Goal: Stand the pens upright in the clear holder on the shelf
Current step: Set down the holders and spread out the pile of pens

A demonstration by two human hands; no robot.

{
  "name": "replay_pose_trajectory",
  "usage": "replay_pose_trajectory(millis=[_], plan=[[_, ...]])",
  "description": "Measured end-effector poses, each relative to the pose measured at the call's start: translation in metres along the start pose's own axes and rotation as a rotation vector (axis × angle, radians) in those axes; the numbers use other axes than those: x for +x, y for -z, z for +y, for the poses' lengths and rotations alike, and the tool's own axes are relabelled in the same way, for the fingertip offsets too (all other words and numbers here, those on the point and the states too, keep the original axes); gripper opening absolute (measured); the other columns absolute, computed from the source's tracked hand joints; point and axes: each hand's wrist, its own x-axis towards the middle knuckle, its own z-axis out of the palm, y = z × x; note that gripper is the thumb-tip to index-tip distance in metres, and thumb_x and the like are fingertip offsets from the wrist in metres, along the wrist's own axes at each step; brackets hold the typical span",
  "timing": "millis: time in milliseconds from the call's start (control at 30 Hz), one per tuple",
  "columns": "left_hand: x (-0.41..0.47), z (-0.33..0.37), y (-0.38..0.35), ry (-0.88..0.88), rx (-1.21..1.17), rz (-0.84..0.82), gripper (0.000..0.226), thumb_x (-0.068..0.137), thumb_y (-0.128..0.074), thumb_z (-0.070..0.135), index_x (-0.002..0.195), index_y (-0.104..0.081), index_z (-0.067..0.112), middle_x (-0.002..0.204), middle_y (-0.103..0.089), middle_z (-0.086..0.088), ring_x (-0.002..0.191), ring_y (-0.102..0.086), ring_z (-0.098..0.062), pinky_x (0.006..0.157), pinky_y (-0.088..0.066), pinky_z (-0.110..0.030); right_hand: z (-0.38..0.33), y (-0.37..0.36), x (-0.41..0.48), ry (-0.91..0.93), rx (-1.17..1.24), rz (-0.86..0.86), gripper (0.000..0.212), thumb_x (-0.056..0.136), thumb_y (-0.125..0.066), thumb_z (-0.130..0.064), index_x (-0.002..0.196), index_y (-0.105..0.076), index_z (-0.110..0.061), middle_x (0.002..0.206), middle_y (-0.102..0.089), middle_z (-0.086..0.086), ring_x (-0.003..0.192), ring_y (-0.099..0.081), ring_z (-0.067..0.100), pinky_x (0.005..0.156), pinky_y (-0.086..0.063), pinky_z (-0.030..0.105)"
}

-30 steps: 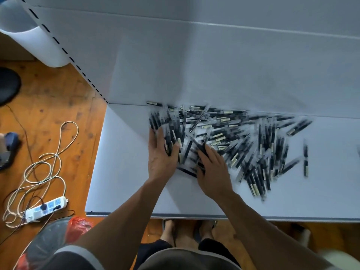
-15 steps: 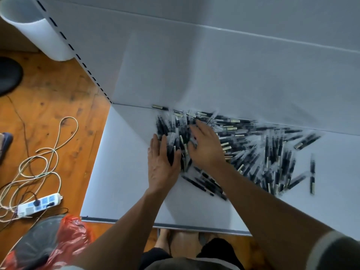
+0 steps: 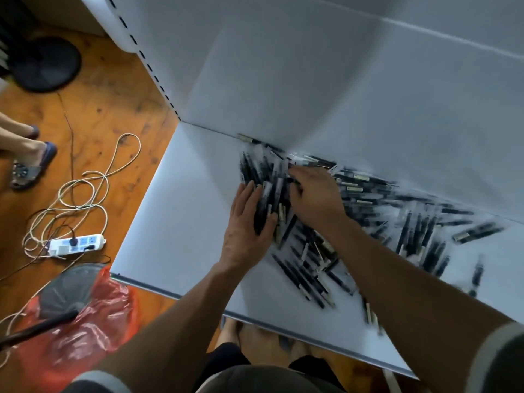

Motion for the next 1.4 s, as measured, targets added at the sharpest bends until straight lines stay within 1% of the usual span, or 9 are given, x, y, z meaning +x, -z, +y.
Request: replay_pose_trajectory(millis=[67, 233, 400, 533, 767, 933, 1167, 1267, 1400], plan=[[0.002, 0.003, -0.001, 0.003, 0.01, 0.027, 0.062, 0.094, -0.055, 0.041, 0.148, -0.034, 0.021, 0.159, -0.016, 0.007, 0.147, -0.009, -0.006, 0.119, -0.02, -0.032, 0.008, 0.001, -0.015, 0.01, 0.059, 0.088, 0.037, 0.094, -0.046, -0.019, 0.123, -0.065, -0.008, 0.124, -0.065, 0.01, 0.121, -0.053, 0.032, 0.107, -0.037, 0.04], [0.012, 0.007, -0.003, 0.11, 0.194, -0.072, 0.074, 0.09, -0.044, 0.063, 0.153, -0.016, 0.034, 0.161, 0.009, 0.008, 0.147, 0.013, -0.011, 0.121, 0.001, -0.038, 0.044, 0.005, -0.078, -0.164, 0.101, 0.323, 0.04, 0.092, -0.054, -0.023, 0.13, -0.06, -0.011, 0.142, -0.052, 0.009, 0.135, -0.042, 0.031, 0.115, -0.029, 0.048], [-0.004, 0.012, -0.021, 0.04, 0.265, -0.106, 0.078, 0.088, -0.04, 0.067, 0.153, -0.01, 0.035, 0.161, 0.011, 0.007, 0.145, 0.024, -0.016, 0.12, 0.004, -0.042, 0.072, -0.005, -0.149, -0.458, 0.065, 0.212, 0.059, 0.095, -0.039, -0.048, 0.139, -0.052, -0.01, 0.155, -0.034, 0.014, 0.144, -0.025, 0.035, 0.115, -0.025, 0.057], [-0.009, 0.021, -0.032, 0.035, 0.254, -0.097, 0.078, 0.088, -0.043, 0.066, 0.153, -0.014, 0.033, 0.161, 0.01, 0.006, 0.145, 0.024, -0.02, 0.12, 0.002, -0.045, 0.078, -0.018, -0.161, -0.412, 0.021, 0.143, 0.063, 0.096, -0.031, -0.051, 0.144, -0.045, -0.012, 0.159, -0.025, 0.01, 0.149, -0.014, 0.032, 0.119, -0.016, 0.055], [-0.02, 0.038, -0.052, 0.055, 0.052, -0.024, 0.073, 0.092, -0.049, 0.055, 0.153, -0.022, 0.026, 0.161, 0.009, 0.009, 0.146, 0.019, -0.009, 0.121, -0.005, -0.043, 0.082, -0.006, -0.186, -0.403, 0.112, 0.323, 0.066, 0.095, -0.035, -0.053, 0.143, -0.046, -0.01, 0.157, -0.029, 0.011, 0.147, -0.02, 0.028, 0.119, -0.022, 0.05], [-0.02, 0.041, -0.058, 0.011, 0.037, -0.021, 0.068, 0.095, -0.041, 0.053, 0.153, -0.023, 0.023, 0.162, 0.004, 0.005, 0.148, 0.013, -0.011, 0.121, -0.006, -0.046, 0.042, -0.039, -0.206, -0.156, -0.092, 0.108, 0.078, 0.086, -0.042, -0.069, 0.146, -0.038, -0.021, 0.16, -0.023, 0.008, 0.148, -0.012, 0.028, 0.119, -0.008, 0.049], [-0.019, 0.03, -0.051, -0.026, 0.044, -0.049, 0.068, 0.095, -0.055, 0.04, 0.153, -0.023, 0.024, 0.161, 0.006, 0.011, 0.146, 0.013, -0.005, 0.121, -0.006, -0.035, 0.045, -0.049, -0.198, -0.112, -0.238, 0.199, 0.051, 0.085, -0.063, -0.036, 0.131, -0.059, -0.015, 0.146, -0.048, 0.009, 0.138, -0.028, 0.029, 0.114, -0.022, 0.049], [-0.019, 0.03, -0.048, -0.004, 0.006, -0.015, 0.069, 0.092, -0.062, 0.036, 0.151, -0.027, 0.024, 0.161, 0.005, 0.013, 0.146, 0.01, -0.004, 0.121, -0.01, -0.035, 0.057, -0.037, -0.192, -0.151, -0.264, 0.174, 0.046, 0.079, -0.074, -0.037, 0.121, -0.065, -0.019, 0.14, -0.053, 0.005, 0.129, -0.034, 0.025, 0.105, -0.04, 0.048], [-0.018, 0.03, -0.037, 0.014, 0.026, -0.004, 0.07, 0.091, -0.063, 0.033, 0.151, -0.028, 0.028, 0.161, 0.005, 0.014, 0.147, 0.008, -0.005, 0.118, -0.011, -0.029, 0.057, -0.03, -0.183, -0.185, -0.236, 0.166, 0.04, 0.078, -0.077, -0.033, 0.115, -0.068, -0.02, 0.134, -0.058, 0.002, 0.127, -0.038, 0.024, 0.1, -0.044, 0.046]])
